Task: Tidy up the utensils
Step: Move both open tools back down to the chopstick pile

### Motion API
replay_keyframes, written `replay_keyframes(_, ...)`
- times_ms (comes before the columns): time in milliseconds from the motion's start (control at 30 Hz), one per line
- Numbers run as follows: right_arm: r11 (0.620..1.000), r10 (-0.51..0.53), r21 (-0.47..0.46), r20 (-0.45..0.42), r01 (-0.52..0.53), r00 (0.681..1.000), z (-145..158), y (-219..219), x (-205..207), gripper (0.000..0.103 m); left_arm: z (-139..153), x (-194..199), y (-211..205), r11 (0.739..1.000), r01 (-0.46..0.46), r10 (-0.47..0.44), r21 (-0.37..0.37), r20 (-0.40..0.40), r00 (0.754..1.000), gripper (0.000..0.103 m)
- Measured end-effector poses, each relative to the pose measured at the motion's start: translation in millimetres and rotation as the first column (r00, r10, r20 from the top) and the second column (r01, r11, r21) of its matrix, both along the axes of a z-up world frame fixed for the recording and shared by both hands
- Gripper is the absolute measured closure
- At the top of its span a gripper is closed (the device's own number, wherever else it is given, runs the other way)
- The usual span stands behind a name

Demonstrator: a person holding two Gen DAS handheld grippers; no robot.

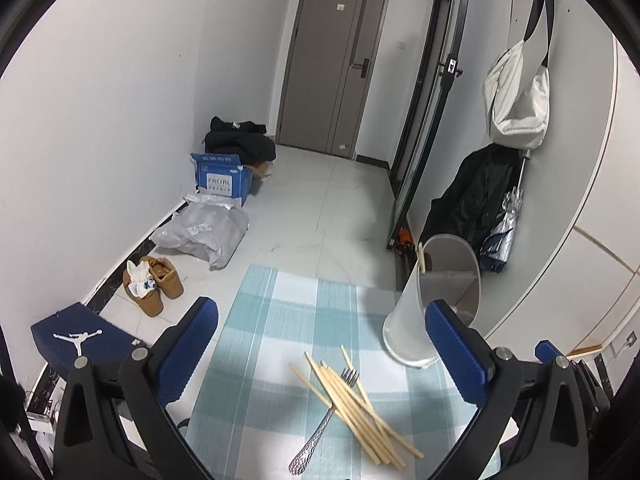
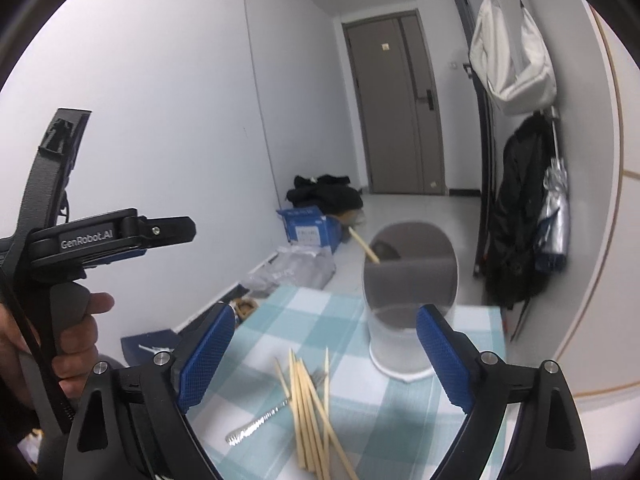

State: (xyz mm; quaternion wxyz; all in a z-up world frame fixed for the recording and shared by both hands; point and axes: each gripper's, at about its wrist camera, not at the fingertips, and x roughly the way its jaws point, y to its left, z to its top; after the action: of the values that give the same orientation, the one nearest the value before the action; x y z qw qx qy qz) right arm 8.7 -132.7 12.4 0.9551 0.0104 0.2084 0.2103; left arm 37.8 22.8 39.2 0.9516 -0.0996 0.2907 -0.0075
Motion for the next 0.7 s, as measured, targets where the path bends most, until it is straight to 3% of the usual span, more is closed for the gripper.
replay_keyframes(267,0.999,-0.025,-0.043,-0.081,0.021,0.996,-33,5,-2,0.009,-38,-7,4,1.0,-0.008,0.008,0.004,-0.049,0.999,0.001)
replay_keyframes(433,0.995,-0.05,-0.091,-0.147,0.037,0.988,-58,9,3,0.009,-68,-1,14,0.998,-0.012,0.002,-0.064,-0.145,0.989,0.001)
replay_keyframes(700,0.984,-0.082,-0.177,-0.273,0.033,0.959,-95,16,19,0.009,-111,9,19,0.996,0.014,-0.039,-0.089,-0.286,0.958,0.001)
